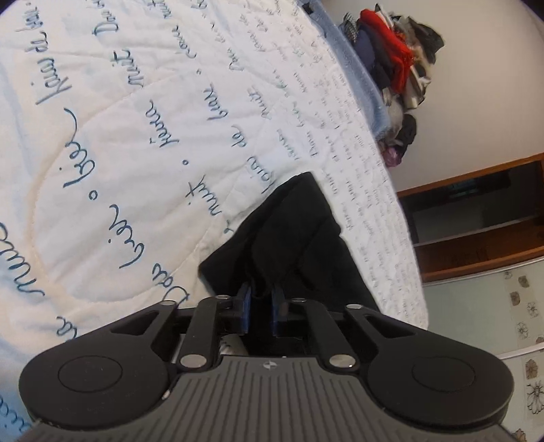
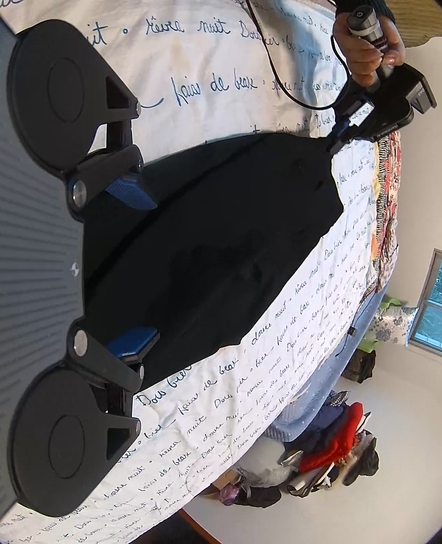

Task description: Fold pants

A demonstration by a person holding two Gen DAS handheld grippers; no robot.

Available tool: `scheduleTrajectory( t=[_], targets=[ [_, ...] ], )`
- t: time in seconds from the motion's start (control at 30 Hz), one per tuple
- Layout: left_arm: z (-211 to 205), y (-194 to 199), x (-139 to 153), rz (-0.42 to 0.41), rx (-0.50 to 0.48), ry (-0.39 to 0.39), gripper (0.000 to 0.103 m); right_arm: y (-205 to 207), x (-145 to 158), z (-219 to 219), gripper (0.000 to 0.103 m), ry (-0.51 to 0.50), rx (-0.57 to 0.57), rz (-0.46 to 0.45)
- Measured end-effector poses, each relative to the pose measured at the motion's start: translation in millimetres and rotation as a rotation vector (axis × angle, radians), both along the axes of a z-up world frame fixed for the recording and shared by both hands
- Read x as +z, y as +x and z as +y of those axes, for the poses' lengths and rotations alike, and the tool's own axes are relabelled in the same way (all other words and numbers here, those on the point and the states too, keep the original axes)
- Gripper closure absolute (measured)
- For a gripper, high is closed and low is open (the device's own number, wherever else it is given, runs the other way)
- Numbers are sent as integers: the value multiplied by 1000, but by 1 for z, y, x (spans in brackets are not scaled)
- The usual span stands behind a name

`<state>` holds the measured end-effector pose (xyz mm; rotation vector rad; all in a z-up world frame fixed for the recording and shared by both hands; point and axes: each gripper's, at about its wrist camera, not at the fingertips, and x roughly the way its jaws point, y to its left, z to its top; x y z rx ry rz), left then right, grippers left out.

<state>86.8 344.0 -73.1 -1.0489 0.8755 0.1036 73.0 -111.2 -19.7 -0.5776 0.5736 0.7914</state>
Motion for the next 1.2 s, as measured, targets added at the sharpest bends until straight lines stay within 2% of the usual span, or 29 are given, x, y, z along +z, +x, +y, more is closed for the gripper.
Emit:
scheduleTrajectory(
  t=[0.07,0.17,0.2,0.27,0.33,0.47,0.57,0.6,0.77,0.83,0.9,1.0,1.1,1.2],
  targets=[
    [-1,3,-12,18,12,-25,69,-1,-2,0,27,-7,4,13],
    [-2,5,-11,0,18,-18,69,-5,-3,1,27,-19,5,7],
    [-2,6,-11,-2,17,-15,73,-6,-3,1,27,-24,5,1],
    [-1,9,-7,-9,11,-3,97,-8,-3,1,27,-40,0,-39],
    [-2,9,3,-42,5,0,98,-10,-4,2,27,-65,-9,-103],
    [3,12,25,-110,3,-91,98,-12,-12,7,29,-169,-29,-238],
    [7,18,34,-127,2,-111,98,-13,-21,9,52,-242,11,-232],
    [7,20,35,-125,-2,-108,98,-15,-23,9,56,-253,28,-227],
    [7,23,33,-116,-25,-127,98,-16,-37,13,62,-337,39,-247],
    [10,23,33,-115,-20,-139,98,-11,-41,16,68,-344,28,-249],
    [14,23,33,-115,-15,-144,98,-5,-46,19,96,-344,20,-235],
    [15,25,33,-114,-31,-148,98,2,-58,26,96,-384,7,-258],
    [15,30,34,-113,-56,-138,97,5,-54,27,97,-379,-11,-277],
    [21,30,37,-124,-67,-125,97,0,-23,19,97,-272,-36,-261]
  ],
)
